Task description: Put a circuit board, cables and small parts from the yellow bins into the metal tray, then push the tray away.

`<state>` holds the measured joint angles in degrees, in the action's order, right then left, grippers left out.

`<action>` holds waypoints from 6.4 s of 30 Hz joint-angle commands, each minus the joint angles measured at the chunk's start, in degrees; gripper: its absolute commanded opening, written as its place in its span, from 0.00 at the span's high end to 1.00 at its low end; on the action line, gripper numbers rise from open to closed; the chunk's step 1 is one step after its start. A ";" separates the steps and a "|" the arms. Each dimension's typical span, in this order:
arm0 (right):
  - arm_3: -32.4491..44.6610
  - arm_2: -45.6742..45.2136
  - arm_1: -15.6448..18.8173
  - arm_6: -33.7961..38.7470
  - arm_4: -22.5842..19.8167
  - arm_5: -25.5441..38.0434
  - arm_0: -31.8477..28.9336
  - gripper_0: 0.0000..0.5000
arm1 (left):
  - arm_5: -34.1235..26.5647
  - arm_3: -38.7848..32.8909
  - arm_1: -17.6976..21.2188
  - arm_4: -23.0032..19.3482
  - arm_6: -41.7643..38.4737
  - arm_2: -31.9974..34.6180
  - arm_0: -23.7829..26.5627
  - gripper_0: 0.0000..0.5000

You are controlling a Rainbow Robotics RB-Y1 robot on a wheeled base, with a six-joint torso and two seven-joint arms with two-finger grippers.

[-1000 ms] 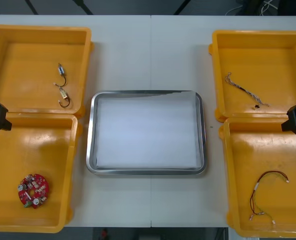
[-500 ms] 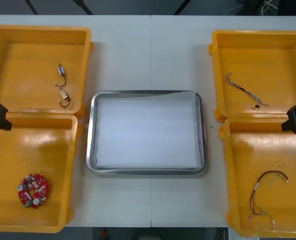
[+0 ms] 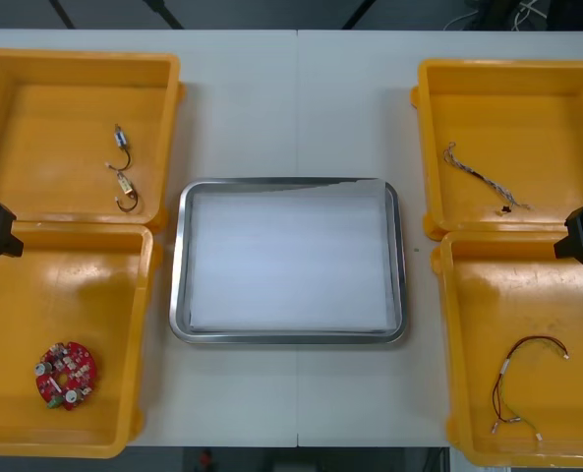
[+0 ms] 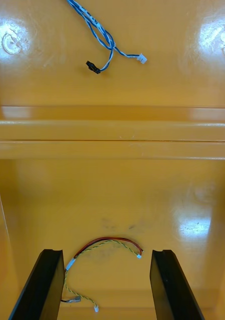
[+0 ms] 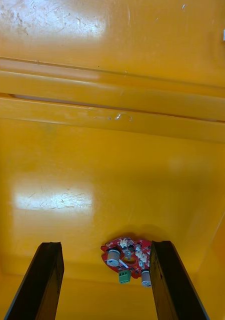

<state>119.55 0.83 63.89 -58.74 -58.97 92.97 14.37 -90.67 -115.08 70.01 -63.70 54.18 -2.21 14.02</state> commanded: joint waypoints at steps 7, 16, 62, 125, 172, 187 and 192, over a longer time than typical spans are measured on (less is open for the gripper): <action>0.16 -1.71 -0.08 -0.67 0.08 -0.33 -0.66 0.00 | 0.49 -1.11 3.11 0.50 2.60 1.42 -0.22 0.00; 0.16 -1.71 -0.08 -0.67 0.08 -0.33 -0.66 0.00 | 0.49 -1.11 3.11 0.50 2.60 1.42 -0.22 0.00; 8.33 1.28 -3.86 33.87 5.62 -10.00 -22.19 0.00 | 8.05 -3.39 3.73 -8.72 26.33 19.79 -22.89 0.00; 1.83 14.46 -16.43 33.52 22.49 -16.07 -22.10 1.00 | 38.99 -10.16 3.02 20.81 35.73 -4.47 -38.54 0.00; 17.65 -8.83 -10.19 -2.69 5.97 12.85 -9.27 1.00 | 49.62 -4.53 3.02 24.32 36.44 -14.23 -34.58 0.00; 14.05 -8.74 -7.46 -16.14 -2.56 16.19 0.48 1.00 | 49.97 -6.20 3.99 25.73 36.61 -13.96 -34.41 0.00; 11.41 -8.83 -7.29 -19.39 -4.58 17.03 3.47 1.00 | 51.20 -6.56 4.78 27.05 36.79 -13.79 -34.41 0.00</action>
<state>131.78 -6.50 54.08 -75.34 -62.57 109.41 14.78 -40.62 -120.39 72.10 -38.18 84.17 -15.74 -21.31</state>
